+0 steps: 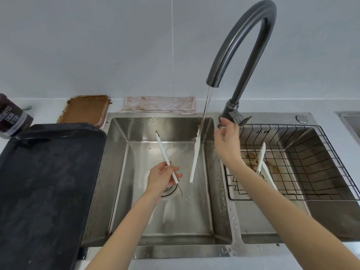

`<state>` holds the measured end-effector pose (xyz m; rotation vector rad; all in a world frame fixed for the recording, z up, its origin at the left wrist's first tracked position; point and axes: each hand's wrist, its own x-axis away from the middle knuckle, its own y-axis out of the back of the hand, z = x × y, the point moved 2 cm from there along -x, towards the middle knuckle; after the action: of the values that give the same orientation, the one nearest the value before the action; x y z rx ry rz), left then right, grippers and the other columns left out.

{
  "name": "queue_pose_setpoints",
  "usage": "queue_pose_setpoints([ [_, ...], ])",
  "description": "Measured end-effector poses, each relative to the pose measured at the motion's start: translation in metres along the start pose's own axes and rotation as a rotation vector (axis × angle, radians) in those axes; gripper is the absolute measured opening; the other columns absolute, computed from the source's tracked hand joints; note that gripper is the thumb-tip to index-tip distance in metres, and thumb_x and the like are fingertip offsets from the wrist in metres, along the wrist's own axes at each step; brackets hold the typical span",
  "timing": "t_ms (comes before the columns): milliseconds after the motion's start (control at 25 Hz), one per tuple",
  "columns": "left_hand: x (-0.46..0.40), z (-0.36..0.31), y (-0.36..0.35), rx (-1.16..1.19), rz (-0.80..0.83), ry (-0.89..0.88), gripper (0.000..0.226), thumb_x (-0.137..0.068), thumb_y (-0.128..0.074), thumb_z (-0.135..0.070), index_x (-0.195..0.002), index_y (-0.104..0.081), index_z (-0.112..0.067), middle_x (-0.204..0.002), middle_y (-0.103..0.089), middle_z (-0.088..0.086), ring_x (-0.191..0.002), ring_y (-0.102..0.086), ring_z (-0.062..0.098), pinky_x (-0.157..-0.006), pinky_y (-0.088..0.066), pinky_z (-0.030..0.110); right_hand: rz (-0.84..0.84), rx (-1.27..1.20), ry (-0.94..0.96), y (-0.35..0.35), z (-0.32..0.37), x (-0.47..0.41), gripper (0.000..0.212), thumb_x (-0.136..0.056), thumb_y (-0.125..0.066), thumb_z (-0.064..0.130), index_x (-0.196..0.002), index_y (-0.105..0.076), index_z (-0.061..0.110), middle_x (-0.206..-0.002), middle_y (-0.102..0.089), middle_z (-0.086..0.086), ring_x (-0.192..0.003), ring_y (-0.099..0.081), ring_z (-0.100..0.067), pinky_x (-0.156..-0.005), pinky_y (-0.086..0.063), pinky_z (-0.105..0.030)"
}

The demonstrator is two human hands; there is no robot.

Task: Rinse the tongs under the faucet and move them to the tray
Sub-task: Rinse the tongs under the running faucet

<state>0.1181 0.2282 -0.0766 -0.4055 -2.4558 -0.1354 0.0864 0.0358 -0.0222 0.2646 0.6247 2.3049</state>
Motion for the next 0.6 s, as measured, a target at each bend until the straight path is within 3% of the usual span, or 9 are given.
queue_pose_setpoints([
  [120,0.002,0.012,0.01,-0.007,-0.028,0.015,0.017,-0.084,-0.056,-0.01,-0.098,-0.065,-0.007,-0.085,-0.069,0.006,-0.076,-0.07,0.016,-0.059,-0.056,0.02,0.265,-0.142,-0.35,-0.035,-0.009,0.017,0.049,-0.098,-0.035,0.028,-0.143,-0.029,0.012,-0.146,-0.038,-0.008,-0.129,-0.041,-0.022,-0.102,-0.032,-0.03],
  [200,0.006,0.018,0.016,0.019,-0.036,-0.003,0.009,-0.084,-0.058,-0.01,-0.088,-0.065,-0.013,-0.083,-0.07,0.005,-0.073,-0.07,0.015,-0.055,-0.055,0.018,0.355,-0.164,-0.46,-0.052,-0.017,0.025,0.046,-0.099,-0.032,0.026,-0.142,-0.032,0.01,-0.144,-0.042,-0.009,-0.131,-0.04,-0.025,-0.109,-0.031,-0.036],
  [320,0.011,0.021,0.025,0.074,-0.047,-0.047,0.014,-0.085,-0.06,-0.008,-0.084,-0.064,-0.021,-0.078,-0.072,-0.002,-0.069,-0.069,0.013,-0.053,-0.055,0.018,0.388,-0.331,-0.557,-0.07,-0.019,0.032,0.038,-0.099,-0.03,0.018,-0.133,-0.043,0.004,-0.114,-0.056,-0.01,-0.108,-0.053,-0.023,-0.103,-0.042,-0.037],
  [400,0.013,0.02,0.029,0.11,-0.046,-0.08,0.017,-0.085,-0.061,-0.008,-0.085,-0.063,-0.026,-0.072,-0.074,-0.008,-0.066,-0.07,0.009,-0.052,-0.053,0.017,0.386,-0.469,-0.596,-0.074,-0.014,0.033,0.035,-0.099,-0.03,0.013,-0.127,-0.047,0.002,-0.101,-0.056,-0.009,-0.106,-0.057,-0.025,-0.091,-0.045,-0.033],
  [480,0.013,0.018,0.032,0.133,-0.036,-0.114,0.019,-0.083,-0.064,-0.011,-0.09,-0.063,-0.028,-0.071,-0.075,-0.009,-0.067,-0.07,0.007,-0.055,-0.054,0.018,0.383,-0.551,-0.635,-0.076,-0.01,0.031,0.033,-0.099,-0.029,0.011,-0.124,-0.048,0.003,-0.104,-0.055,-0.013,-0.117,-0.056,-0.031,-0.089,-0.045,-0.033],
  [600,0.012,0.017,0.035,0.093,-0.011,-0.153,0.024,-0.08,-0.068,-0.017,-0.092,-0.062,-0.038,-0.075,-0.076,-0.011,-0.08,-0.07,0.01,-0.075,-0.055,0.024,0.375,-0.718,-0.734,-0.077,-0.01,0.031,0.036,-0.097,-0.028,0.008,-0.128,-0.046,0.004,-0.124,-0.055,-0.026,-0.124,-0.051,-0.035,-0.096,-0.044,-0.038],
])
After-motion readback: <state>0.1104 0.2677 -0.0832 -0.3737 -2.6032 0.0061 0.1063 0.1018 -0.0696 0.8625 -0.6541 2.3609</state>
